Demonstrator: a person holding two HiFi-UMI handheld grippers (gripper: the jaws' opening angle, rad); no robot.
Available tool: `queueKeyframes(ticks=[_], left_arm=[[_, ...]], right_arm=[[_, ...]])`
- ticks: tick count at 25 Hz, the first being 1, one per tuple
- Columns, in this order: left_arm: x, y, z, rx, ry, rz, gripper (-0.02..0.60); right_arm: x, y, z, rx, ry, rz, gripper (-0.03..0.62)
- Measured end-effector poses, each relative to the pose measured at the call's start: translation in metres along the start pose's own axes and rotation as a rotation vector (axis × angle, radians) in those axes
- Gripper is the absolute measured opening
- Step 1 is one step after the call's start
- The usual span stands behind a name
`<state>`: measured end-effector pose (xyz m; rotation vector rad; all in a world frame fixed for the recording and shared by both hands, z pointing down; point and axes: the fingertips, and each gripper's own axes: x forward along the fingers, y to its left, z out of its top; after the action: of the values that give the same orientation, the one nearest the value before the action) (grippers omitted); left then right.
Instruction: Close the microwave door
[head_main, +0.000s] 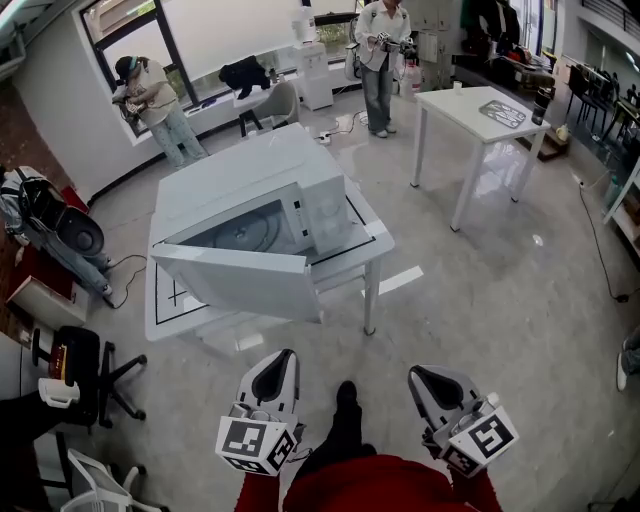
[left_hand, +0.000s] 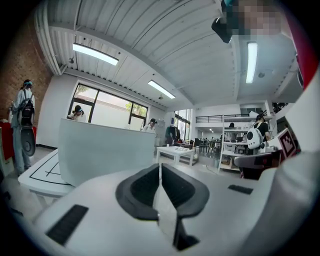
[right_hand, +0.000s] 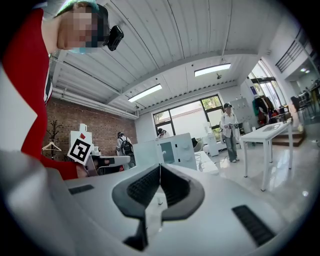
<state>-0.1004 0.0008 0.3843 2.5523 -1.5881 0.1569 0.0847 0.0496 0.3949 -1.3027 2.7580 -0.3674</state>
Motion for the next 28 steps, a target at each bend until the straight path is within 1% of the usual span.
queueKeyframes(ticks=[3, 5, 7, 9, 11, 14, 17, 21, 28], left_arm=[[0.022, 0.015, 0.000, 0.003, 0.008, 0.005, 0.014], [0.035, 0.025, -0.001, 0.010, 0.026, 0.013, 0.065], [0.046, 0.034, -0.004, 0.018, 0.053, 0.025, 0.134], [0.057, 0.039, -0.006, 0.017, 0.078, 0.042, 0.183], [0.065, 0.042, -0.009, 0.003, 0.103, 0.056, 0.216], [0.078, 0.048, -0.014, -0.021, 0.129, 0.068, 0.232], [0.088, 0.052, -0.012, -0.054, 0.139, 0.076, 0.232], [0.098, 0.057, -0.018, -0.086, 0.151, 0.061, 0.232], [0.122, 0.068, -0.013, -0.079, 0.151, 0.053, 0.232]], right_arm=[[0.022, -0.017, 0.005, -0.015, 0.010, -0.010, 0.015], [0.039, -0.024, 0.015, -0.002, -0.007, -0.007, 0.014], [0.053, -0.029, 0.022, 0.009, -0.005, -0.002, 0.015], [0.064, -0.039, 0.022, 0.007, 0.024, -0.013, 0.015], [0.073, -0.043, 0.024, 0.009, 0.036, -0.011, 0.015], [0.084, -0.048, 0.023, 0.010, 0.064, -0.014, 0.015], [0.091, -0.053, 0.025, 0.021, 0.074, -0.021, 0.015], [0.100, -0.056, 0.021, 0.029, 0.072, -0.036, 0.015], [0.108, -0.071, 0.021, 0.037, 0.072, -0.075, 0.015]])
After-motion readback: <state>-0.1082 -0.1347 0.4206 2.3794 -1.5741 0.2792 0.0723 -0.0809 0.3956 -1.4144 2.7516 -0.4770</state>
